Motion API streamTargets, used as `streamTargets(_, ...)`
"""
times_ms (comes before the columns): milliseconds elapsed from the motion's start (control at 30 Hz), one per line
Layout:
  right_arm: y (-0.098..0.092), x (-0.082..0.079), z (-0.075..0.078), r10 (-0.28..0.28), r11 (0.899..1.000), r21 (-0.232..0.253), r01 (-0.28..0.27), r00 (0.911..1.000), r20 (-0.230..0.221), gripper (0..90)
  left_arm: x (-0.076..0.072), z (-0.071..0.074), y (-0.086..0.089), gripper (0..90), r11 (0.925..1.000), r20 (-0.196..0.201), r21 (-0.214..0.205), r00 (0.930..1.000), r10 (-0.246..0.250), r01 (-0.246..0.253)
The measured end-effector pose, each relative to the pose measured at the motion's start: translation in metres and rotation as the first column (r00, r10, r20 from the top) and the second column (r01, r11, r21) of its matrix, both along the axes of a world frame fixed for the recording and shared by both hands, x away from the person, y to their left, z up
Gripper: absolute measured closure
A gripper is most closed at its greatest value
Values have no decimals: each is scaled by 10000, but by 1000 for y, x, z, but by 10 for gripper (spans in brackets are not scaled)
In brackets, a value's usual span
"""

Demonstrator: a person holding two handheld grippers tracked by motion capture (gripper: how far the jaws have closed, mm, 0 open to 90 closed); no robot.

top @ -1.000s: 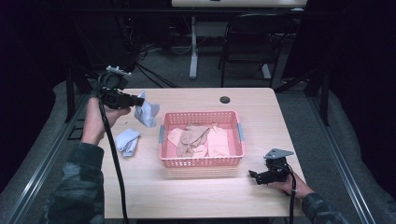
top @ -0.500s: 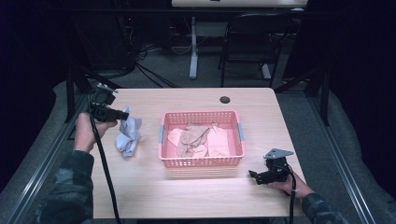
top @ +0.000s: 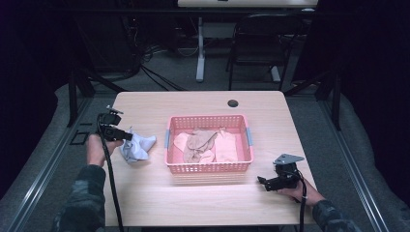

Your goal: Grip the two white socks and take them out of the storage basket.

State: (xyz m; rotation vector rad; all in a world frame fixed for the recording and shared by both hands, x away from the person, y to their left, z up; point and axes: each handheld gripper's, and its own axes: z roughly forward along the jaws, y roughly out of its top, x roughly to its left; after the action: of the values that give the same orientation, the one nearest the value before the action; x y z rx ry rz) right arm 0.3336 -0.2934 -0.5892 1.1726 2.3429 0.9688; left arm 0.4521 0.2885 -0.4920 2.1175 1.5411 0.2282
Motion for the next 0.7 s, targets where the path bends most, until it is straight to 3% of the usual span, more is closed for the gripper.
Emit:
streamTargets(133,0,0,0,0,10000,-2,0,10000,3,0,3,-15,5,809,9996,-281,130,9992,274,-270)
streamTargets(200,0,0,0,-1,10000,-1,1,10000,3,0,3,-19,7,759,9993,-347,86,9987,369,-367)
streamTargets(333,0,0,0,-5,10000,-3,5,10000,2,0,-1,-16,12,495,9958,104,18,9957,919,-920)
streamTargets(467,0,0,0,-3,10000,3,3,10000,-5,0,-10,-6,15,271,9943,574,45,9927,1065,-1069)
streamTargets(567,0,0,0,5,10000,12,-5,10000,0,0,-20,4,14,187,9934,1039,102,9882,1128,-1145)
streamTargets(700,0,0,0,3,10000,19,-3,10000,-9,0,-33,15,12,153,9953,1337,212,9868,910,-946)
